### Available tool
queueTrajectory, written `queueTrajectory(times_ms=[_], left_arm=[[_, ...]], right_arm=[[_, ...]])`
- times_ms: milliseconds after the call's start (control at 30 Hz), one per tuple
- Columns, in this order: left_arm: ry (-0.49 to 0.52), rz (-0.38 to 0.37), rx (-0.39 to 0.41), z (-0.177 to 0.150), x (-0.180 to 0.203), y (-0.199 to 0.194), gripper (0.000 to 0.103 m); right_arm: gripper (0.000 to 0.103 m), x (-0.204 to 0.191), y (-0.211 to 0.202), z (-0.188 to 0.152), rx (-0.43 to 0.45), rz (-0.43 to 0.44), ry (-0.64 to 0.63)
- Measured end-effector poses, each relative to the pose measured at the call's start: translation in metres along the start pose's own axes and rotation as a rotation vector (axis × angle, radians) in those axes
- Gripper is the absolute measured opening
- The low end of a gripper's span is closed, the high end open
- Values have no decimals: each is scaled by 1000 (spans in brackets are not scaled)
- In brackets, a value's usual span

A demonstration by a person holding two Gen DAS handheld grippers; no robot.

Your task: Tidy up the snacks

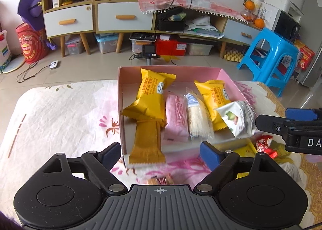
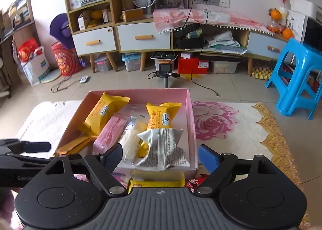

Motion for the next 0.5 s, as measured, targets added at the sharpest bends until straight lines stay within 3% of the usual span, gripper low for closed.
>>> queueTrajectory(times_ms=[200,500], left_arm=[[-13,-1,-7,-9,1,-22,94],[-36,10,-33,-32,-2,-46,98]], right_arm=[[79,-4,-14,-5,-17,-41,-69],[83,-7,-29,-19,-76,-54,-68]])
Point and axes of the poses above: each gripper's, at about its wrist camera, not at the fingertips, and y roughly the way its jaws point, x to its right, z to its top, the point moved 5 cm from there along y, roughly the way its jaws point, and after that the axes turned 5 degrees about -y, right-handed, at the moved point
